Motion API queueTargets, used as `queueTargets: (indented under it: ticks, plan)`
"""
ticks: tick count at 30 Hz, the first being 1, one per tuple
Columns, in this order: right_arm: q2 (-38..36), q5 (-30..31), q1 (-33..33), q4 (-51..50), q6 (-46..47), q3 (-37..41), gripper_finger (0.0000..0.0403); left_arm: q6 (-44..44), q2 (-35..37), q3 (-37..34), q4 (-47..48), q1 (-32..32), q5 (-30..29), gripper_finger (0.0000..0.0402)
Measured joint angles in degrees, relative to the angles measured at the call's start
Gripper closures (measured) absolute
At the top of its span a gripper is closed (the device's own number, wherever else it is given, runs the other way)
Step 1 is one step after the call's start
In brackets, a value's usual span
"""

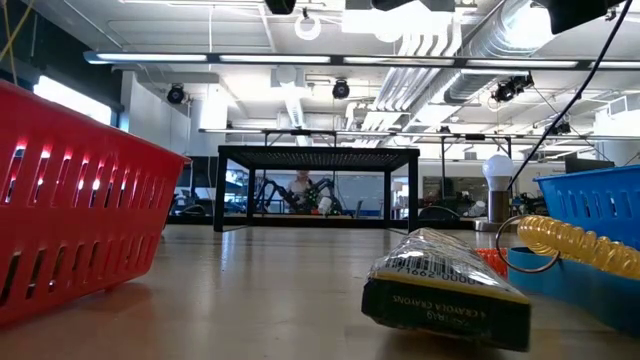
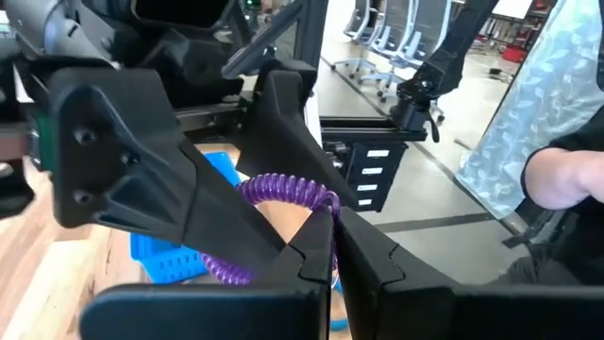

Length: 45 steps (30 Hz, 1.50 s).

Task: Pick & Place Office Desk Supplies
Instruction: Put the violet spring keychain into the blue bin

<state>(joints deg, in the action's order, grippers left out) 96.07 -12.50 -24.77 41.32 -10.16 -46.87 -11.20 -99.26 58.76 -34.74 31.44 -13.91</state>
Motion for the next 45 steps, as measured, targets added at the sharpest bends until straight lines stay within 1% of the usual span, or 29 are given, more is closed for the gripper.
queueTargets:
  ticks: [8, 11, 14, 21, 22, 26, 28, 31, 34, 37, 39, 41, 45]
  plan:
    - [0.00, -0.93, 0.02, -1.70, 0.04, 0.00, 0.0189, 0.02, 0.00, 0.00, 0.02, -0.26, -0.09, 0.0401]
    - [0.00, -1.07, 0.02, -1.67, 0.04, 0.00, 0.0205, 0.02, 0.00, 0.00, 0.02, -0.26, -0.26, 0.0401]
    - [0.00, 0.09, 0.02, -1.66, 1.06, 0.00, 0.0245, 0.02, 0.01, 0.00, 0.16, -0.26, -0.95, 0.0401]
    - [0.00, 0.58, 0.04, -2.12, 0.93, 0.00, 0.0380, -0.07, 0.02, 0.00, 0.32, -0.24, -1.18, 0.0401]
    - [0.00, 0.53, 0.04, -2.31, 0.78, 0.00, 0.0389, -0.67, 0.02, 0.00, 0.51, -0.21, -1.20, 0.0401]
    - [0.00, 0.84, 0.02, -3.98, -0.47, 0.00, 0.0395, -0.91, 0.02, 0.00, 0.63, -0.26, -1.44, 0.0398]
    - [0.00, 0.86, 0.02, -4.40, -0.37, 0.00, 0.0396, -0.16, 0.02, 0.00, 0.61, -0.26, -2.15, 0.0388]
    - [0.00, 0.87, -0.12, -5.05, -0.05, 0.00, 0.0397, 0.83, 0.07, 0.00, 1.30, -0.26, -3.43, 0.0360]
    - [0.00, -0.01, -0.33, -5.59, 1.09, 0.00, 0.0398, 0.63, 0.07, 0.00, 2.81, -0.21, -4.01, 0.0322]
    - [0.00, 0.53, -0.44, -8.61, 2.92, 0.00, 0.0398, 0.60, 0.09, -0.02, 2.61, -0.19, -4.02, 0.0283]
    - [-0.10, 3.24, -0.55, -12.05, 4.69, 0.00, 0.0399, 0.57, 0.09, -0.02, 3.04, -0.19, -4.01, 0.0261]
    - [-1.18, 8.05, -1.19, -17.19, 5.98, 0.02, 0.0399, 0.50, 0.09, -0.02, 3.17, -0.06, -4.02, 0.0245]
    - [-4.52, 17.08, -4.04, -29.06, 9.94, -1.21, 0.0399, 0.30, 0.07, -0.02, 4.39, 0.00, -3.98, 0.0230]
